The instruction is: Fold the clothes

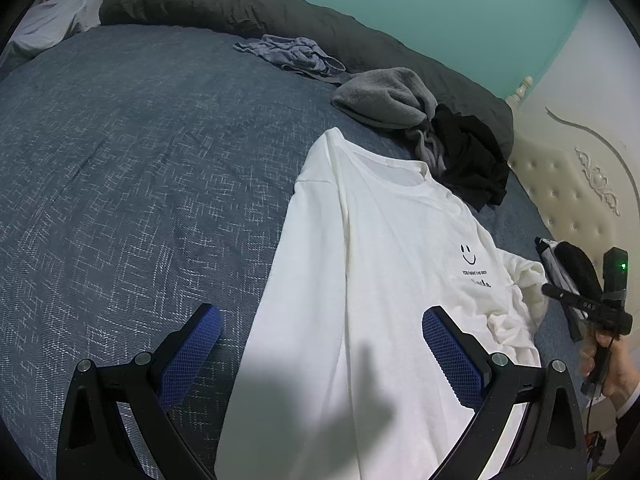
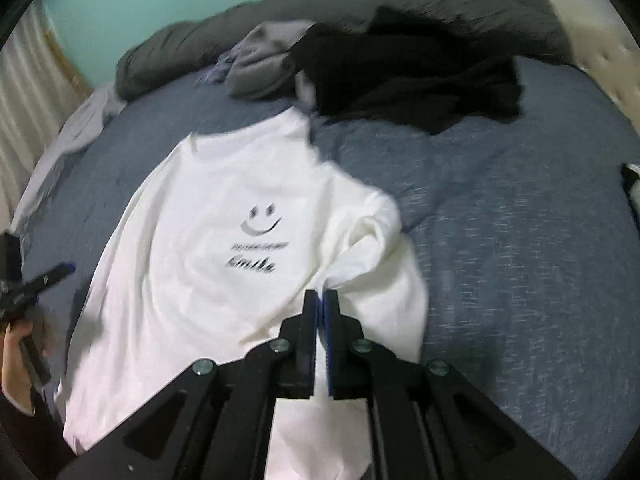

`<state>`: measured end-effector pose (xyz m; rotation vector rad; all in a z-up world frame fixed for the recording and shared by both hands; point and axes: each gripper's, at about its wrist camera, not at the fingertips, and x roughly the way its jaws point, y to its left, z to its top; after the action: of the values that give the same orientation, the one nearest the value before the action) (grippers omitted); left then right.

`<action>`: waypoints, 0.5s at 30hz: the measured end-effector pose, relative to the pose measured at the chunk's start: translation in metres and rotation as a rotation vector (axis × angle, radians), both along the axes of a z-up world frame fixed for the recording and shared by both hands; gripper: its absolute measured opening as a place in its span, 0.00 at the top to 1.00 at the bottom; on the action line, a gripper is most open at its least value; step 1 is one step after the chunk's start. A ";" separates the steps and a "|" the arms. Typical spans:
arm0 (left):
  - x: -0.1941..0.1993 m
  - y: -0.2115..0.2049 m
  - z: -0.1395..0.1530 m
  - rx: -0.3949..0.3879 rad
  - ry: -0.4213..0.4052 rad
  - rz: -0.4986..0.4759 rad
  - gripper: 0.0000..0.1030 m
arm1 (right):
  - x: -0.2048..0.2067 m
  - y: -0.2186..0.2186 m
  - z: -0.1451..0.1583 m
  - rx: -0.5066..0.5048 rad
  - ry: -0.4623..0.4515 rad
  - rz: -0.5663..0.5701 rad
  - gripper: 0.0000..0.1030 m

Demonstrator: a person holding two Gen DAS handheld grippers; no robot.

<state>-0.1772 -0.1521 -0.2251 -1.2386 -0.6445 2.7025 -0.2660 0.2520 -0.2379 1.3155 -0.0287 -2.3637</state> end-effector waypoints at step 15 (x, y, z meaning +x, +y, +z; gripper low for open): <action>0.002 0.002 0.002 0.000 0.006 0.001 0.00 | 0.018 0.040 -0.032 -0.020 -0.120 -0.115 0.46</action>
<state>-0.1755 -0.1505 -0.2228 -1.2296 -0.6437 2.7062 -0.2484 0.2922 -0.2704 1.4812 -0.1677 -2.3681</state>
